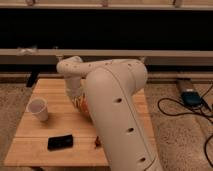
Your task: Drag the ceramic bowl in a circle
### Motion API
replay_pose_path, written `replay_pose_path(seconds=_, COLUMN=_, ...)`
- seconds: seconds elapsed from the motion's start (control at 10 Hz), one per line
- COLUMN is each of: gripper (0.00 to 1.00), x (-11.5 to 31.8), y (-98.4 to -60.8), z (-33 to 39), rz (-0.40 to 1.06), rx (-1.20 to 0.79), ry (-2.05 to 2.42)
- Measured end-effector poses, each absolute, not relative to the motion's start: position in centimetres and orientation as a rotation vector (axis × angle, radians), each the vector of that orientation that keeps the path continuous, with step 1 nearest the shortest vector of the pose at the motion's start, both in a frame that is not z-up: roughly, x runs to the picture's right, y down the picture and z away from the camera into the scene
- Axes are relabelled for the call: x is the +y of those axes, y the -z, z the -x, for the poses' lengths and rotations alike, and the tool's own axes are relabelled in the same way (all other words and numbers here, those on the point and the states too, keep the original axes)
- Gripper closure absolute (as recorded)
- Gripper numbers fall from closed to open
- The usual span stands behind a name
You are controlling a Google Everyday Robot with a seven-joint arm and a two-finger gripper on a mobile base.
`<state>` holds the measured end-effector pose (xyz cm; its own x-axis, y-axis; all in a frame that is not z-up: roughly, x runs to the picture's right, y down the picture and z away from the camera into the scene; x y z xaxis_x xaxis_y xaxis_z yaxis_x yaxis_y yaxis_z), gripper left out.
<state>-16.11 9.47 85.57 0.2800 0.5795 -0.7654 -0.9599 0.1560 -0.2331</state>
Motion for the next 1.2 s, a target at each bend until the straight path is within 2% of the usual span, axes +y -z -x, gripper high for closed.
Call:
replay_pose_path(seconds=0.3, gripper=1.0, x=6.6, y=-89.2, z=15.5, rz=0.764, rx=0.553, ry=-1.233)
replay_pose_path(seconds=0.7, gripper=1.0, x=4.8, y=-91.0, z=19.8, rz=0.753, rx=0.484, ry=-1.186)
replay_pose_path(seconds=0.9, gripper=1.0, x=5.2, y=-88.6, z=25.6, rz=0.758, rx=0.384, ry=-1.055)
replay_pose_path(seconds=1.2, gripper=1.0, x=7.4, y=-85.2, z=28.5, rz=0.788, rx=0.329, ry=-0.974)
